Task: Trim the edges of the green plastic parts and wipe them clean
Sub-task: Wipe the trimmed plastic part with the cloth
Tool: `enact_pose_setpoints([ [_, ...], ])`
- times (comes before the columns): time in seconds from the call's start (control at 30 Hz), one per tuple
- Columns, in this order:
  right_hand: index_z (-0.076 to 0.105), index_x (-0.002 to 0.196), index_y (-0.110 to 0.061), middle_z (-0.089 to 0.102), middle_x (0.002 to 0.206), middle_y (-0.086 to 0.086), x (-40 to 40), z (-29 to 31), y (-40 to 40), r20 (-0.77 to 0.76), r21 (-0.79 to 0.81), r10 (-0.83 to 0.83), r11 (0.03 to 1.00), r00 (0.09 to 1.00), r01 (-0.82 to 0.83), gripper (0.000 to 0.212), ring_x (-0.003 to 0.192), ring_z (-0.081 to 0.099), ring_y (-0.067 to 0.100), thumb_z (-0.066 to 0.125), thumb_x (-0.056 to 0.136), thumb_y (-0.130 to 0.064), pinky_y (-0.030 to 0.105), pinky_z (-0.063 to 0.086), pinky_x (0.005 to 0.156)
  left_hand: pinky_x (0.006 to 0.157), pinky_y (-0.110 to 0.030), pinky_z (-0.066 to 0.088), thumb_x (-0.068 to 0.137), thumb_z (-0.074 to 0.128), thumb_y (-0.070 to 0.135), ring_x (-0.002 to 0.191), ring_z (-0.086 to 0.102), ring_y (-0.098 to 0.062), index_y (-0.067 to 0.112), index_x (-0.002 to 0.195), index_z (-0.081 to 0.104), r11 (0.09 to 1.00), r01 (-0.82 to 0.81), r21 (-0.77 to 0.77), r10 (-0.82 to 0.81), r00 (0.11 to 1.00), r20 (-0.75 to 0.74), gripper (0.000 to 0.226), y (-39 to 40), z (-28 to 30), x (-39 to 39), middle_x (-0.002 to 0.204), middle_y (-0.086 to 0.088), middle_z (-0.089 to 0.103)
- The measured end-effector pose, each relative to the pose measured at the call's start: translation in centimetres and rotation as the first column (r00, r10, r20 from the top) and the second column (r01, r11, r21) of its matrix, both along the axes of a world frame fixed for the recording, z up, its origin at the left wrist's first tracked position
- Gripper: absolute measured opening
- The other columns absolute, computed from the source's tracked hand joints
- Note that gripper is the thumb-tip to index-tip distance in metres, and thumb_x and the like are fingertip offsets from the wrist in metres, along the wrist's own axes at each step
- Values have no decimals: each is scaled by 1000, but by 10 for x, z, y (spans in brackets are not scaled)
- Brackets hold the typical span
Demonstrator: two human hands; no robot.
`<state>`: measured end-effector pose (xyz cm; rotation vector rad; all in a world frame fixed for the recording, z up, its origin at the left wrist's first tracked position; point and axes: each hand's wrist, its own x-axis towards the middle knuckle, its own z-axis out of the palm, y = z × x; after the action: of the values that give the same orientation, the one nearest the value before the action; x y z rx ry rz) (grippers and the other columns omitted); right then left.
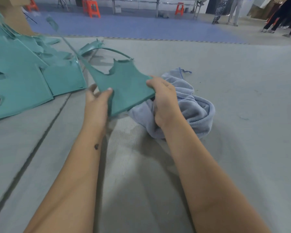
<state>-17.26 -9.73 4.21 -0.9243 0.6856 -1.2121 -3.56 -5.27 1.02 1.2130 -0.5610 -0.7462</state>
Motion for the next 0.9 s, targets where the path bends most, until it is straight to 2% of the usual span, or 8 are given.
enact_pose_setpoints([
  [0.07, 65, 88, -2, 64, 86, 14, -3, 0, 0, 50, 72, 124, 989, 991, -127, 15, 85, 61, 26, 53, 93, -8, 34, 49, 80, 70, -34, 59, 94, 57, 10, 86, 72, -17, 13, 123, 53, 993, 34, -114, -56, 979, -197, 30, -1, 1, 2, 102, -1, 73],
  [0.2, 62, 112, -9, 68, 109, 11, -7, -4, 2, -4, 83, 395, 916, 919, -393, 32, 94, 68, 23, 51, 96, -33, 39, 57, 86, 69, -31, 57, 98, 50, 5, 85, 72, -16, 14, 109, 58, 977, -74, -201, 11, 954, -299, 16, 0, 4, 8, 93, 0, 74],
  [0.3, 59, 115, -5, 68, 104, 13, 3, -13, 10, -203, 6, 410, 908, 889, -418, 23, 89, 69, 23, 51, 99, -19, 34, 58, 80, 79, -39, 58, 99, 50, 6, 93, 70, -20, 16, 112, 56, 967, -121, -225, 28, 925, -378, 18, 2, 3, 13, 104, -4, 70],
  [0.4, 56, 119, 13, 61, 121, 32, 19, -17, 21, -147, 11, 279, 960, 949, -281, 27, 110, 62, 41, 53, 95, 2, 51, 48, 100, 75, -38, 59, 95, 52, -2, 88, 71, -19, 16, 111, 53, 960, -69, -271, -39, 927, -374, 23, 3, 7, 6, 102, -3, 70],
  [0.5, 59, 111, 9, 60, 119, 35, 17, -16, 28, -108, 21, 73, 997, 991, -71, 18, 102, 63, 40, 55, 94, 5, 59, 48, 98, 74, -39, 59, 96, 49, 0, 91, 70, -19, 16, 118, 47, 958, 20, -288, -119, 936, -331, 28, 6, 12, -5, 107, -4, 69],
  [0.7, 61, 106, -1, 67, 94, 13, -36, 2, 40, -68, -37, -255, 967, 964, 253, 12, 88, 64, 28, 59, 94, -2, 48, 54, 88, 76, -33, 59, 100, 43, 16, 86, 71, -19, 10, 128, 51, 898, 380, -220, -431, 859, -277, 29, 13, 29, -32, 109, -8, 70],
  [0.8, 58, 115, 6, 66, 106, 25, -83, 8, 51, -3, 0, -367, 930, 930, 367, 20, 92, 63, 31, 54, 97, -2, 50, 52, 89, 66, -25, 58, 100, 38, 13, 70, 71, -13, 12, 108, 59, 792, 604, -87, -611, 785, -104, 22, 12, 47, -65, 87, 0, 74],
  [0.9, 55, 115, 0, 63, 116, 29, -133, 10, 67, 22, -9, -442, 897, 897, 442, 17, 94, 61, 29, 48, 100, -3, 52, 50, 92, 60, -22, 55, 99, 43, 7, 66, 70, -12, 13, 103, 59, 786, 615, -64, -617, 787, -4, 18, 7, 62, -113, 79, 3, 74],
])
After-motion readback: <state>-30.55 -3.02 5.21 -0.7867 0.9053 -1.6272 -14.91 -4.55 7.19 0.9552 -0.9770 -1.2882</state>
